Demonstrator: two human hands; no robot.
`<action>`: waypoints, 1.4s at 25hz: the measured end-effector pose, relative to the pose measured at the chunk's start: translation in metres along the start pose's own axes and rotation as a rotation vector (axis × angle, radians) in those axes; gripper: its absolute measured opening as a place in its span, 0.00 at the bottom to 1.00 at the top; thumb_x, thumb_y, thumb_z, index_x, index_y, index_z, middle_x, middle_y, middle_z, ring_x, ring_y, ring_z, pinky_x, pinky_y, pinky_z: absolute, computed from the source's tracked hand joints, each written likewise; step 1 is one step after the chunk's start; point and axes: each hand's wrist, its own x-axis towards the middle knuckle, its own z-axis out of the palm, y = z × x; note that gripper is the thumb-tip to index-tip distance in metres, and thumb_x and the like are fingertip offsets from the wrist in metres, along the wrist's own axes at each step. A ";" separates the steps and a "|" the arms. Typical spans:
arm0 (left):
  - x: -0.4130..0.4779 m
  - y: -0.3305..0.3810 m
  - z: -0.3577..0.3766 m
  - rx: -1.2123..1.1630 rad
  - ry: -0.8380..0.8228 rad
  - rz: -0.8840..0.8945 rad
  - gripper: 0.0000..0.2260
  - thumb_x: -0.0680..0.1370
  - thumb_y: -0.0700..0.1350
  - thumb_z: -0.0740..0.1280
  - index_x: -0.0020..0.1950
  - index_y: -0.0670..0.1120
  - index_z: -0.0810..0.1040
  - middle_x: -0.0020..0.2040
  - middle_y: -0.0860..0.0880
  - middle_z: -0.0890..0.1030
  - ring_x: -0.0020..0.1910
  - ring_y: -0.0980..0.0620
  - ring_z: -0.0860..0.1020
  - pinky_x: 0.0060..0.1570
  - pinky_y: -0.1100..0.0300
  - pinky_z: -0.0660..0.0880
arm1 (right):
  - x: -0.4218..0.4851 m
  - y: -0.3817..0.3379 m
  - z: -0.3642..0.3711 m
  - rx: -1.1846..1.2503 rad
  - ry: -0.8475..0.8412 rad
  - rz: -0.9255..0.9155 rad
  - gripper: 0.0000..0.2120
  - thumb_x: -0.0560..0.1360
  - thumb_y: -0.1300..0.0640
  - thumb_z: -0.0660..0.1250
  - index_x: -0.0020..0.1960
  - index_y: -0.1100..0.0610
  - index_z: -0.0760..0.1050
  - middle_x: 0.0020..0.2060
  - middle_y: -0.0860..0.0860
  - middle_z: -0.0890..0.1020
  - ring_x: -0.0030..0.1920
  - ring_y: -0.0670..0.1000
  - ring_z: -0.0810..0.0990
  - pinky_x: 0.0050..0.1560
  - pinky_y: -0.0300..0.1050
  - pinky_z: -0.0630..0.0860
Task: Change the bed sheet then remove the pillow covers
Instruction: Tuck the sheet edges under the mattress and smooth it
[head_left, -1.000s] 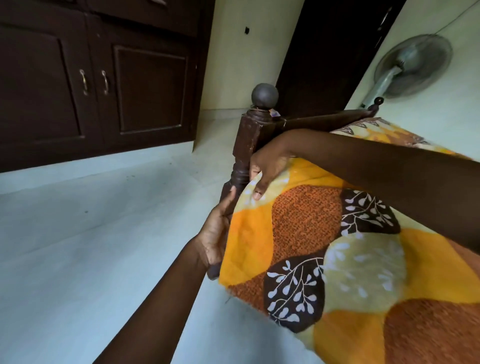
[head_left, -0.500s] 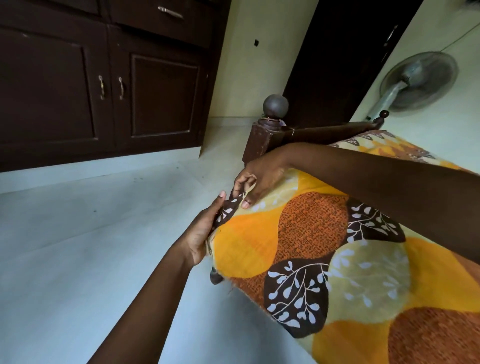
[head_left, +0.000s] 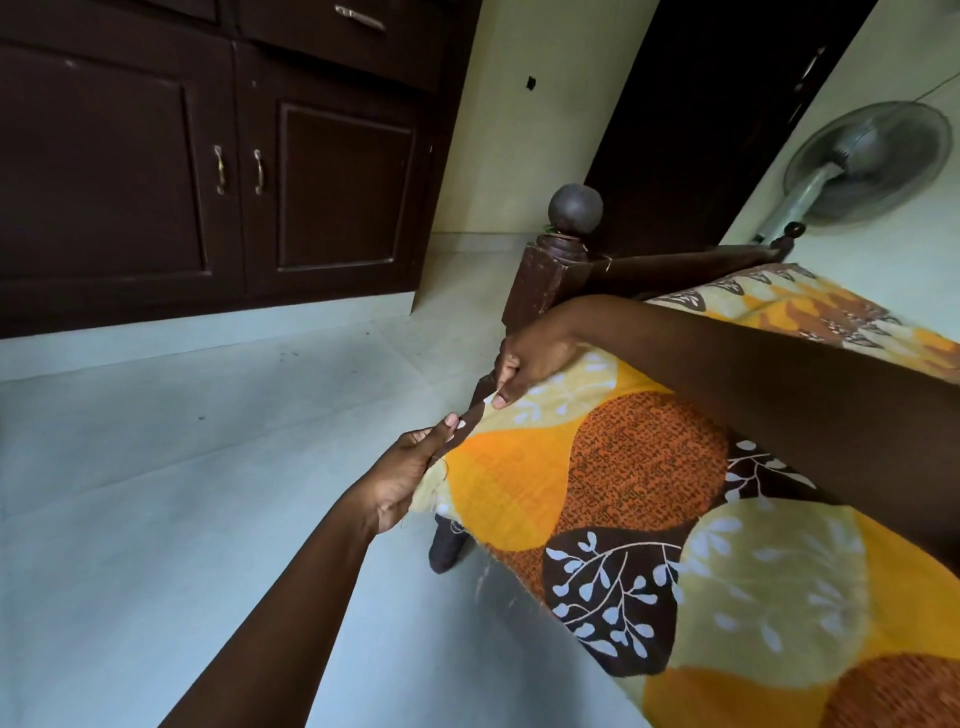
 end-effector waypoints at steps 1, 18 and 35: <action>0.000 0.001 0.002 -0.020 -0.009 -0.024 0.11 0.81 0.49 0.55 0.58 0.52 0.76 0.45 0.67 0.79 0.37 0.73 0.78 0.33 0.78 0.71 | 0.002 0.000 0.001 -0.009 -0.009 0.001 0.15 0.76 0.42 0.61 0.51 0.52 0.77 0.38 0.38 0.75 0.45 0.44 0.74 0.50 0.39 0.68; 0.022 -0.016 0.042 0.059 0.199 0.194 0.16 0.81 0.45 0.56 0.33 0.47 0.71 0.22 0.56 0.75 0.22 0.63 0.71 0.26 0.70 0.69 | 0.002 0.009 0.007 0.108 -0.013 -0.090 0.12 0.75 0.48 0.65 0.56 0.52 0.77 0.44 0.41 0.79 0.48 0.43 0.76 0.49 0.33 0.71; 0.042 -0.029 0.057 0.389 0.458 0.340 0.12 0.75 0.41 0.68 0.34 0.37 0.78 0.35 0.49 0.69 0.37 0.56 0.68 0.35 0.72 0.63 | -0.002 0.001 0.027 -0.202 0.314 0.019 0.12 0.74 0.50 0.68 0.37 0.56 0.78 0.32 0.48 0.75 0.33 0.46 0.71 0.34 0.40 0.67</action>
